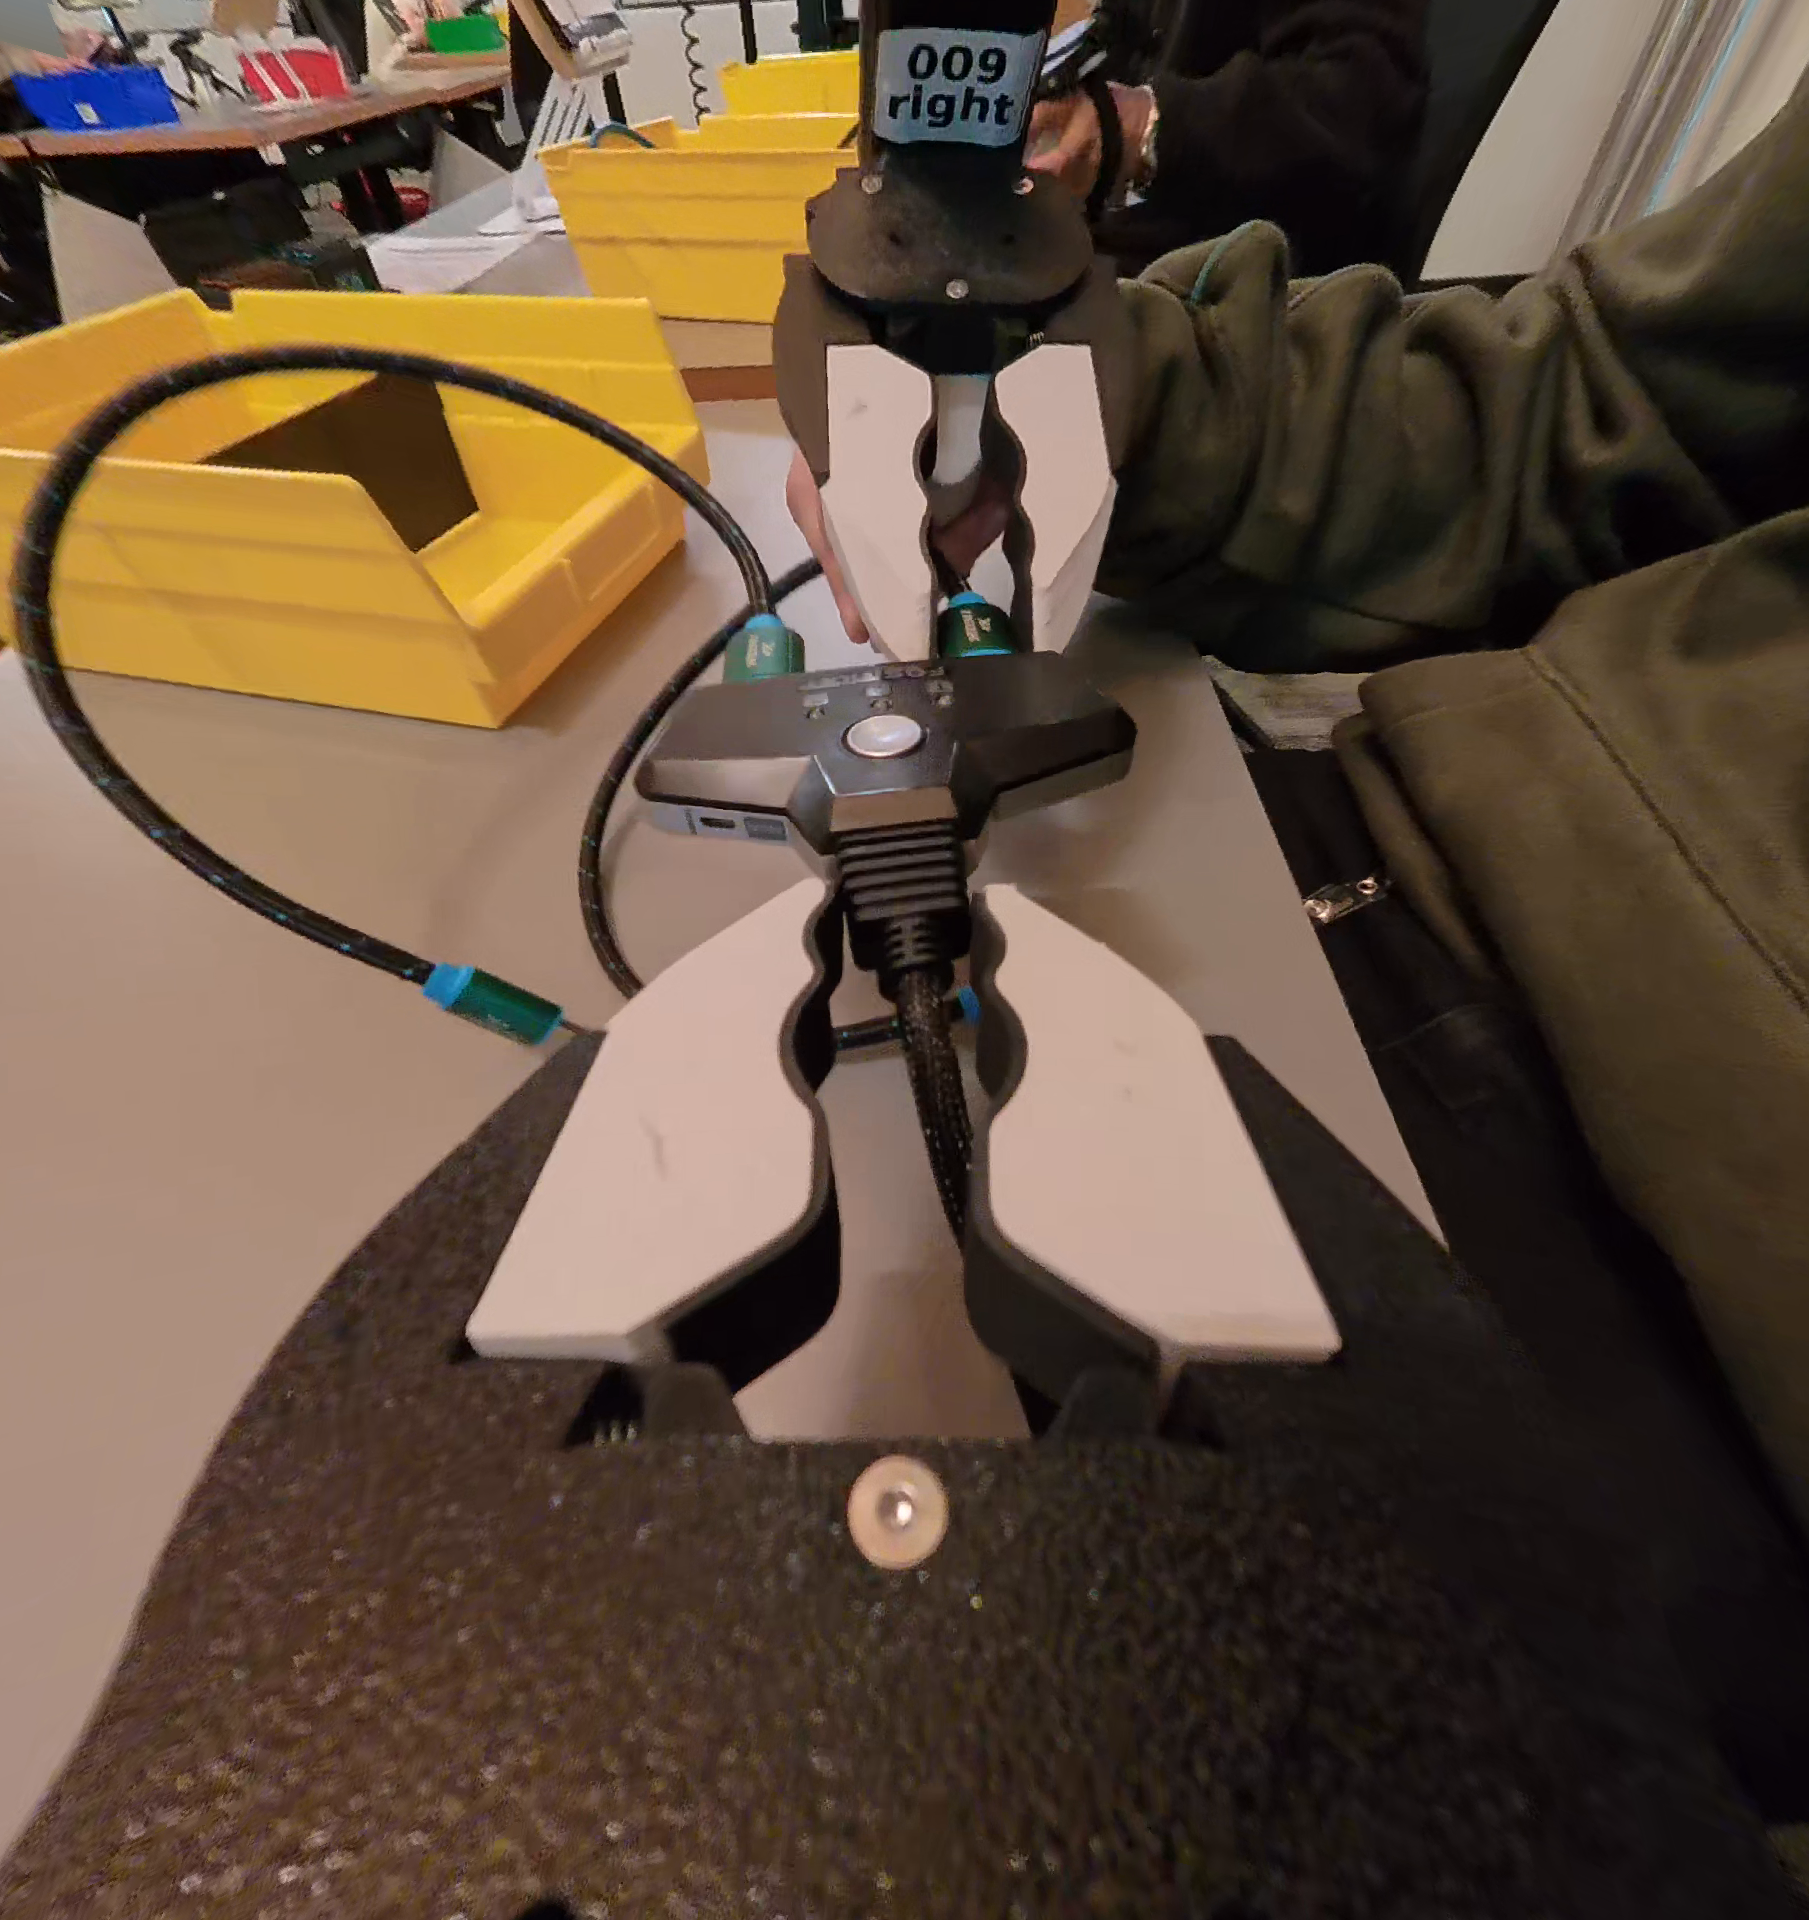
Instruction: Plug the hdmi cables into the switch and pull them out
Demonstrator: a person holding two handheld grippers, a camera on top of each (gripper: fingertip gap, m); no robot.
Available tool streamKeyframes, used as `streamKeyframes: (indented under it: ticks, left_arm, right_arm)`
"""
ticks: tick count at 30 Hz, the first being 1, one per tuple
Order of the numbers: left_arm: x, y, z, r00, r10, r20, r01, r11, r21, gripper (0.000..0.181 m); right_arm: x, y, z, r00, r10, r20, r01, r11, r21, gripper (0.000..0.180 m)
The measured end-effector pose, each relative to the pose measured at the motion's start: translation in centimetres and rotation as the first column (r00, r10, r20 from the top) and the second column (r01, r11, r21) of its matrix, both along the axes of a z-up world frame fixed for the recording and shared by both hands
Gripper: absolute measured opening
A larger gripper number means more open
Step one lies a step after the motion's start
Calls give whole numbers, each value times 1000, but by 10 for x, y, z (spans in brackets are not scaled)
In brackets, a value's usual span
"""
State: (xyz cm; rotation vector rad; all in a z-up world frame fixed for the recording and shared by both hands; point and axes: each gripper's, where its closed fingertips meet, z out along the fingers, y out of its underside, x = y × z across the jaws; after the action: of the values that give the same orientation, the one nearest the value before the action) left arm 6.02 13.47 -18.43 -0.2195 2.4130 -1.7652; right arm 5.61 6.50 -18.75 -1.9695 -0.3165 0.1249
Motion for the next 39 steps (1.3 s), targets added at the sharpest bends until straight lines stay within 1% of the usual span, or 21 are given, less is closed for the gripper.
streamKeyframes:
  ticks: [4, 6, 7, 10, 11, 15, 18, 21, 23, 26, 30, 35, 37, 39]
  left_arm:
    - [2, -2, -2, 1000, -2, -19, 2, 1000, -14, 22]
    - [6, -2, -5, 999, 29, -31, -29, 1000, 4, 21]
    - [8, -2, -4, 998, 36, -55, -37, 999, -6, 21]
    - [13, -2, 5, 985, 51, -166, -69, 992, -104, 21]
    - [13, -2, 4, 980, 45, -194, -67, 992, -108, 21]
    - [16, -5, -3, 971, 61, -231, -83, 992, -90, 21]
    - [18, -6, -4, 961, 61, -268, -94, 989, -111, 22]
    - [21, -8, -8, 951, 82, -297, -115, 989, -96, 23]
    - [22, -8, -7, 952, 88, -293, -123, 987, -103, 23]
    - [25, -6, -3, 964, 104, -245, -134, 985, -109, 22]
    - [27, -5, 8, 974, 98, -206, -138, 972, -190, 21]
    - [22, -4, 13, 994, 89, -61, -99, 977, -188, 21]
    - [21, -2, 14, 996, 82, -36, -88, 977, -195, 21]
    - [19, 0, 15, 997, 77, -14, -78, 977, -198, 21]
  right_arm:
    - [2, -1, 4, 1000, -8, -5, 8, 1000, 15, 21]
    - [5, -1, 2, 1000, -25, -2, 25, 1000, 15, 22]
    - [6, -2, 2, 1000, -28, -1, 28, 999, 16, 22]
    - [9, 0, 9, 999, -48, -2, 48, 997, 58, 21]
    - [8, 0, 11, 999, -45, 0, 45, 997, 60, 21]
    - [10, -2, 6, 996, -56, 65, 54, 998, 30, 21]
    - [12, -3, 8, 994, -62, 94, 59, 998, 37, 20]
    - [13, -3, 7, 992, -67, 111, 64, 997, 32, 20]
    - [13, -2, 8, 992, -70, 107, 65, 997, 49, 20]
    - [17, -1, 9, 992, -89, 90, 83, 994, 73, 20]
    - [22, 0, 19, 992, -129, 1, 128, 983, 135, 20]
    - [16, 0, 19, 993, -102, -63, 109, 987, 120, 20]
    - [15, 0, 22, 991, -93, -97, 107, 984, 142, 16]
    - [14, 1, 25, 988, -82, -134, 104, 981, 166, 4]
